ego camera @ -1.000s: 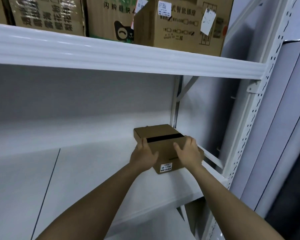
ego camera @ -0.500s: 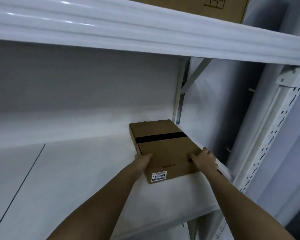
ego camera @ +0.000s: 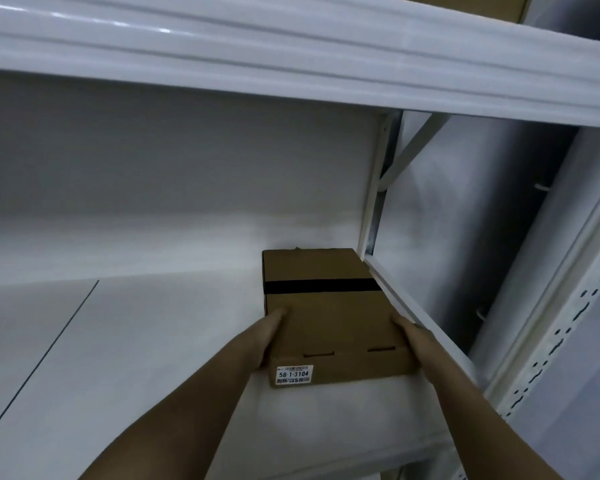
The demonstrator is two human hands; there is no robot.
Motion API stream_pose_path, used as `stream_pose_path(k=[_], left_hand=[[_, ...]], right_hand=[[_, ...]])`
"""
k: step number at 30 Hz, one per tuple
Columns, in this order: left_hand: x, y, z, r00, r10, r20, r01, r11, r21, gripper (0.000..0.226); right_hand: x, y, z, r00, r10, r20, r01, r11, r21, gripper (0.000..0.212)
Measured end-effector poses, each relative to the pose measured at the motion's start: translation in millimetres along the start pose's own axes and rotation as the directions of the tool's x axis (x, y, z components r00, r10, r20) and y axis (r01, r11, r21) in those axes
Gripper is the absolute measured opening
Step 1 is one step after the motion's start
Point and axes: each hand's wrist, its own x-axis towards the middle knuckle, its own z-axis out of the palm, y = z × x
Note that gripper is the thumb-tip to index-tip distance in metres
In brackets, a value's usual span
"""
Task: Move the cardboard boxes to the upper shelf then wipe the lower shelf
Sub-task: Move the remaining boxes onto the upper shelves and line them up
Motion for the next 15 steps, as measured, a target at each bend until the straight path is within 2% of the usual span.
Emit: stream_pose_path(k=[3, 6, 8, 11, 15], left_hand=[[0.2, -2.0, -12.5, 0.999, -0.041, 0.008, 0.041, 0.999, 0.009, 0.043], [-2.8, -2.4, -32.1, 0.999, -0.024, 0.029, 0.022, 0.998, 0.051, 0.045], [-7.5, -0.9, -48.3, 0.999, -0.002, 0.044, -0.002, 0.997, 0.079, 0.046], [-20.2, 0.8, -78.7, 0.997, 0.009, 0.078, -0.016, 0.996, 0.085, 0.047], [-36.7, -6.3, -120.4, 0.994, 0.004, 0.113, -0.01, 0.999, 0.05, 0.049]], right_hand=[[-12.8, -4.5, 0.2, 0.992, 0.037, 0.117, -0.05, 0.993, 0.11, 0.051], [-30.8, -10.4, 7.6, 0.982, 0.026, 0.185, -0.05, 0.991, 0.123, 0.054], [-43.4, -12.8, 12.9, 0.972, 0.0, 0.237, -0.034, 0.989, 0.141, 0.054], [-70.4, -18.8, 26.3, 0.935, -0.064, 0.348, -0.037, 0.961, 0.275, 0.05], [-103.5, -28.2, 51.9, 0.915, -0.15, 0.374, -0.019, 0.912, 0.411, 0.061]])
